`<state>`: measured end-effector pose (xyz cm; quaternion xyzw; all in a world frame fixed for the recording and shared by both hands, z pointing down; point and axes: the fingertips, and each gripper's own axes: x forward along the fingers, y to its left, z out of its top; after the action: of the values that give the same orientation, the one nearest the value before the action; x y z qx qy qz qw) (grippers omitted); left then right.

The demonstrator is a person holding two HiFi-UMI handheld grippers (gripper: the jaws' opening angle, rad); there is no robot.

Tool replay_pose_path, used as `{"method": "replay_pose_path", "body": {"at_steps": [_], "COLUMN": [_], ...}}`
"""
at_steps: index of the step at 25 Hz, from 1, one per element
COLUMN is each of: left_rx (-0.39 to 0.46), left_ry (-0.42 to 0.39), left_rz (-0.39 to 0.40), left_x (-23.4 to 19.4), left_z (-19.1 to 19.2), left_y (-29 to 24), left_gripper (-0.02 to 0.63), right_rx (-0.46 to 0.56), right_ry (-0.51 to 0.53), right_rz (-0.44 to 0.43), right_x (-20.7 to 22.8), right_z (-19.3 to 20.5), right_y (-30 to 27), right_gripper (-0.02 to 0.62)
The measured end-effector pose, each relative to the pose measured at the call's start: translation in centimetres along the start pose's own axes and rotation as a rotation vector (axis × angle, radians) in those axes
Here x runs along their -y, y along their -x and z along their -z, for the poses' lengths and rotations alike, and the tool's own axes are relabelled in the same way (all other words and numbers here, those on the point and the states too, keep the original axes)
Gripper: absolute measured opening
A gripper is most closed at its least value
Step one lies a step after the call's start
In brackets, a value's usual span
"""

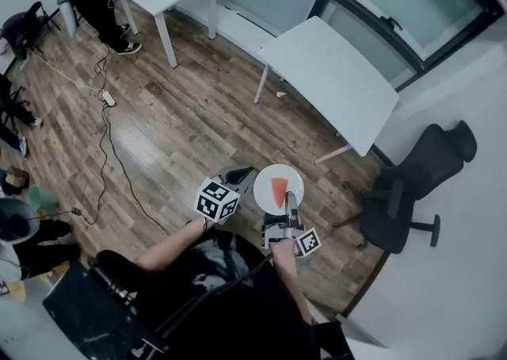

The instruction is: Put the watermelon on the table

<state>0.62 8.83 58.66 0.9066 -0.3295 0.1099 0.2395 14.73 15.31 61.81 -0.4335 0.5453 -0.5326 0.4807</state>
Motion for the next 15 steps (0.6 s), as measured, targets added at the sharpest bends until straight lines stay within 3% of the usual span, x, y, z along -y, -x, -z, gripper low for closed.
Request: {"method": "replay_pose_path", "body": {"at_steps": [6, 10, 15], "left_rx": [0.002, -0.025, -0.062], "left_ry": [0.007, 0.028, 0.059], "left_rz": [0.045, 0.048, 0.038], "left_x": [-4.8, -7.4, -9.0], "left_z": [-4.6, -5.9, -6.7], "left_y": [-5.3, -8.0, -12.1], "left_gripper": [0.009, 0.009, 0.009], "right_rx": [-0.011, 0.01, -0.007], "right_ry": [0.073, 0.024, 0.053], "right_rz": [-0.02, 0.032, 0.08], "right_x": [-1.3, 0.3, 1.9], "right_z": [-0.9, -2.3, -6.0], "right_y": [-9.1, -12.2, -16.5], "right_gripper": [0.028, 0.028, 0.028]}}
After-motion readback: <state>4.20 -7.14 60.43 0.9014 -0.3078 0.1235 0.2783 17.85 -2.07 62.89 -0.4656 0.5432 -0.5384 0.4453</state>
